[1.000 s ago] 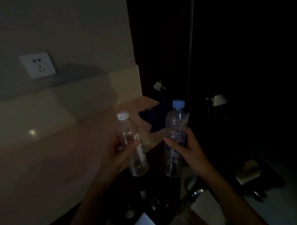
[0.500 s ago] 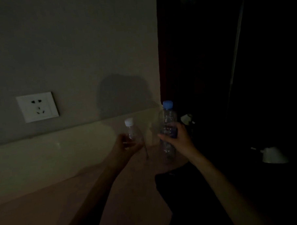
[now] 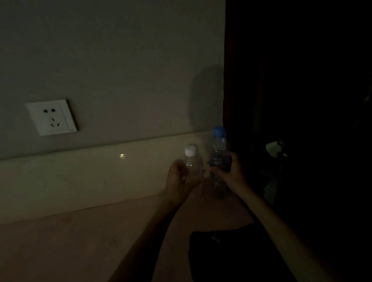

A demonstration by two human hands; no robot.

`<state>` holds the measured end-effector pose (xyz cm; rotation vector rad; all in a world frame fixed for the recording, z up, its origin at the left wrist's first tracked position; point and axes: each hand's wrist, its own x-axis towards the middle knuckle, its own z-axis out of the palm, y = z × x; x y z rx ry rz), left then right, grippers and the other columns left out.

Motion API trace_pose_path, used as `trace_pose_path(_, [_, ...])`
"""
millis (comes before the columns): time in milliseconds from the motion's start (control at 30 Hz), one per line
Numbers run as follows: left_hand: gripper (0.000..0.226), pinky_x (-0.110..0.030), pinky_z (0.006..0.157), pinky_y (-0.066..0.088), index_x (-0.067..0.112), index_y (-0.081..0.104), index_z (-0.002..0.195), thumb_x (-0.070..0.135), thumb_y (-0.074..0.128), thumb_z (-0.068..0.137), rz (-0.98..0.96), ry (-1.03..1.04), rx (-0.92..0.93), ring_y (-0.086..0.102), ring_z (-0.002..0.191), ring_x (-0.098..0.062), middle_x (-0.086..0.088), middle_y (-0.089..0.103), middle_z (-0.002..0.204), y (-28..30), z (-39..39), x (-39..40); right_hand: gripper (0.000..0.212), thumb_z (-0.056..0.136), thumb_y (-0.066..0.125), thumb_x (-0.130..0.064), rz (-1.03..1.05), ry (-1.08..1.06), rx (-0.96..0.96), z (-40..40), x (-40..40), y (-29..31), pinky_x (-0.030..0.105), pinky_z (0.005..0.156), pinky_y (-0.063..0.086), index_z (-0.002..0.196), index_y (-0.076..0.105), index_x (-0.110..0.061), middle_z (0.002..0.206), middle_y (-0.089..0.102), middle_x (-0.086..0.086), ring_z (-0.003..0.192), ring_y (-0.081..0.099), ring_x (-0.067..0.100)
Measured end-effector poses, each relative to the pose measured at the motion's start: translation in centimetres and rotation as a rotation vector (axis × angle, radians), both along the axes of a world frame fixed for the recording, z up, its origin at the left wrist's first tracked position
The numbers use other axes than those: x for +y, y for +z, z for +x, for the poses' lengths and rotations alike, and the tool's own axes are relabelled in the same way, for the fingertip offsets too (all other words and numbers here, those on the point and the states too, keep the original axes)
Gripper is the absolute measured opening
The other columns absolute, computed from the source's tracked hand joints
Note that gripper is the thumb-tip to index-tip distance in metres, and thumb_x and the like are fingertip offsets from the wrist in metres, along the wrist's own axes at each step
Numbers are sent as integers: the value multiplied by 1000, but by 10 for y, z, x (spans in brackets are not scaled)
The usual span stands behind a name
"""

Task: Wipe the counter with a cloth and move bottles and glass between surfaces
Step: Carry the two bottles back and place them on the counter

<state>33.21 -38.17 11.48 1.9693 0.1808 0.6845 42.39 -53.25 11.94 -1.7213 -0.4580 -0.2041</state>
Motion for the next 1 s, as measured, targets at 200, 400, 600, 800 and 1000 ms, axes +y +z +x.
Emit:
trace_pose_path(200, [53,-32,68,53,27,43,86,20,90,62,19,100,-12,59,84,-9,0,55,94,-4,1,-2,67,75,79,-16,10,67,6,-4,-13,-1,25,88,42,132,44,-9,123,48,0,113,48,12])
trace_pose_path(400, [71,-14,75,47,15,49,118,13,91,62,58,117,-1,57,100,-17,-2,52,115,-7,-4,-5,67,75,80,-12,-13,139,-3,-9,-18,1,18,84,46,130,43,-4,116,50,-1,104,51,9])
trace_pose_path(600, [101,-22,86,44,1,33,141,21,92,61,104,225,49,49,113,-17,-11,38,136,-2,-29,0,65,73,80,-8,1,154,-28,-14,-21,5,8,78,45,128,44,-2,114,50,-4,97,54,5])
trace_pose_path(800, [101,-27,91,46,3,32,142,24,91,63,83,274,64,48,117,-15,-11,35,140,3,-62,11,65,74,78,-2,38,151,-15,-19,-20,7,-1,71,40,128,41,5,117,48,4,103,49,13])
trace_pose_path(1000, [95,-25,93,45,6,32,142,25,88,68,90,303,67,46,113,-12,-8,35,140,9,-92,23,59,78,74,1,11,117,9,-19,-14,8,-4,64,39,126,41,8,118,52,12,101,49,16])
